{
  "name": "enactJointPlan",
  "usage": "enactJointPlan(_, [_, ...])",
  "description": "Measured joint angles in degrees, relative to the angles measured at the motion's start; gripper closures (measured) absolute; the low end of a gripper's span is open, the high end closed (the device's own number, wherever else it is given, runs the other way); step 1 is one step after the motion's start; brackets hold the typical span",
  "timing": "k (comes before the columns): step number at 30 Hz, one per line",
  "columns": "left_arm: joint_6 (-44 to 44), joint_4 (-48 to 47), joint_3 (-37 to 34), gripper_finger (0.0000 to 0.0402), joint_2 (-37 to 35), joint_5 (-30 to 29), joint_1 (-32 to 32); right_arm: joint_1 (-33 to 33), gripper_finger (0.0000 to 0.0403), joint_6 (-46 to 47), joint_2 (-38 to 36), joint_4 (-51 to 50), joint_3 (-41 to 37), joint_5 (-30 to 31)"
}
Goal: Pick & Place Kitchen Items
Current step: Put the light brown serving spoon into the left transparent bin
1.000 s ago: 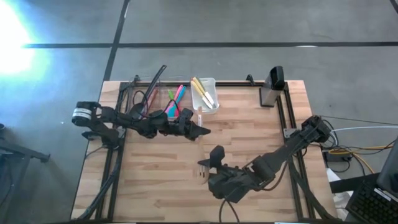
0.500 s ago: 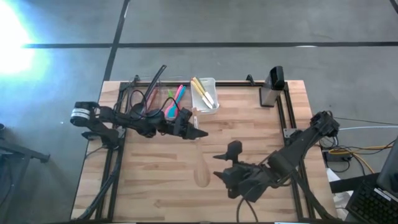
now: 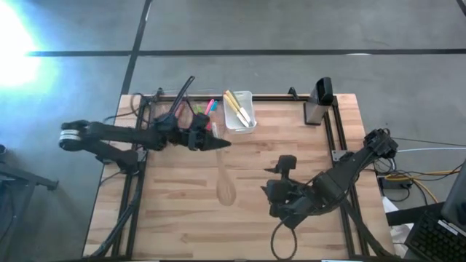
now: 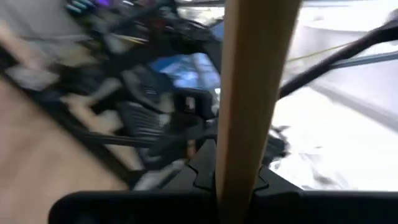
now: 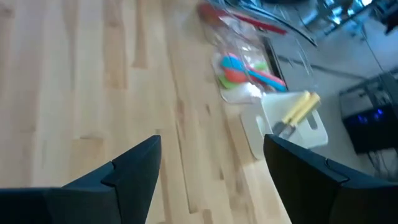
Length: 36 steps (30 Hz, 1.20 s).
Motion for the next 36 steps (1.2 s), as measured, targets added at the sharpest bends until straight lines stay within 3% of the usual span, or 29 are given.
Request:
enactJointPlan(4, [12.1, -24.2, 2.4, 0.0384, -9.1, -7.5, 2.5, -1.1, 0.0137, 2.1, 0.1, -0.8, -1.2, 0.4])
enactJointPlan(10, [29.0, -58.0, 10.8, 0.0384, -17.1, -32.4, 5.4, -3.2, 0.0144, 6.2, -0.8, -2.1, -4.2, 0.7])
enactJointPlan(14, [36.2, -68.1, 16.4, 0.0384, -18.4, -47.9, 6.2, -4.2, 0.0143, 8.5, -1.1, -3.6, -4.6, 0.8])
enactJointPlan(20, [44.0, -76.8, 21.9, 0.0384, -16.5, -64.3, 7.8, -5.5, 0.0145, 10.0, -1.2, -4.3, -4.7, 0.7])
enactJointPlan(26, [46.6, -82.8, 25.8, 0.0384, -12.3, -64.8, 13.2, -6.5, 0.0148, 10.0, -1.2, -4.3, -4.7, 0.7])
enactJointPlan(36, [49.9, -86.4, 27.4, 0.0384, -4.8, -55.9, 23.8, -7.3, 0.0152, 11.1, -1.2, -4.3, -5.3, 0.7])
